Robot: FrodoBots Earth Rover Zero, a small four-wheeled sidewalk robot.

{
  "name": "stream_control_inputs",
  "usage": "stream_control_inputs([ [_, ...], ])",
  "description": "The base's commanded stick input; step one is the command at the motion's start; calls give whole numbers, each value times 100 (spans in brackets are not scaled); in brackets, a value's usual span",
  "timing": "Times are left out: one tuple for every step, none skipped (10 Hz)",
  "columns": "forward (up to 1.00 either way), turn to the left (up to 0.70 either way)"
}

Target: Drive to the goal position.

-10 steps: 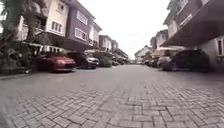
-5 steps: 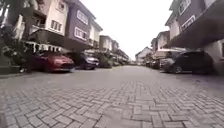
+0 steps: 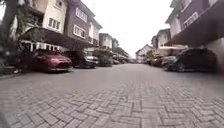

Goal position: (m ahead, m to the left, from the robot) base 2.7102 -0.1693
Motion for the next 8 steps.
stream_control_inputs([
  [70,0],
  [70,0],
  [70,0],
  [70,0],
  [70,0],
  [70,-4],
  [70,-16],
  [70,-28],
])
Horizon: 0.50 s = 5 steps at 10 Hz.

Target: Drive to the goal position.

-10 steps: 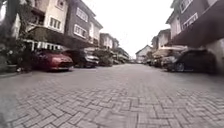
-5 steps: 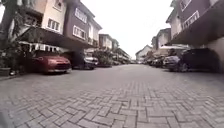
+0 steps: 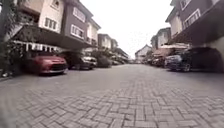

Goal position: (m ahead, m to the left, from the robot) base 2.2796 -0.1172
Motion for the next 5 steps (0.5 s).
stream_control_inputs([
  [70,-35],
  [70,-35],
  [70,0],
  [70,0],
  [70,0],
])
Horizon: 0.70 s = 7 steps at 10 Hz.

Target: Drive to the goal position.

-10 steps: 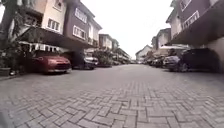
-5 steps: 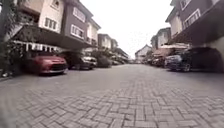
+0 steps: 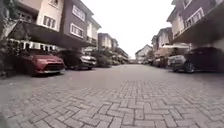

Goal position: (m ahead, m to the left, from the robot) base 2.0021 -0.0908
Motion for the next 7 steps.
stream_control_inputs([
  [70,0],
  [70,0],
  [70,0],
  [70,0],
  [70,0],
  [70,0],
  [70,0],
])
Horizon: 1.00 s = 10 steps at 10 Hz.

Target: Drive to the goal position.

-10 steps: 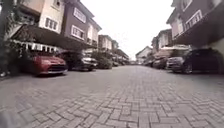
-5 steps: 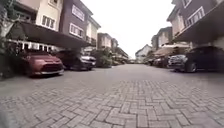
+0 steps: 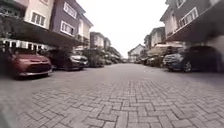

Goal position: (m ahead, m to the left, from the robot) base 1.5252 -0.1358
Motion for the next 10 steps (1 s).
stream_control_inputs([
  [70,0],
  [70,0],
  [70,0],
  [70,0],
  [70,0],
  [70,0],
  [70,0],
  [70,0],
  [70,0],
  [70,0],
])
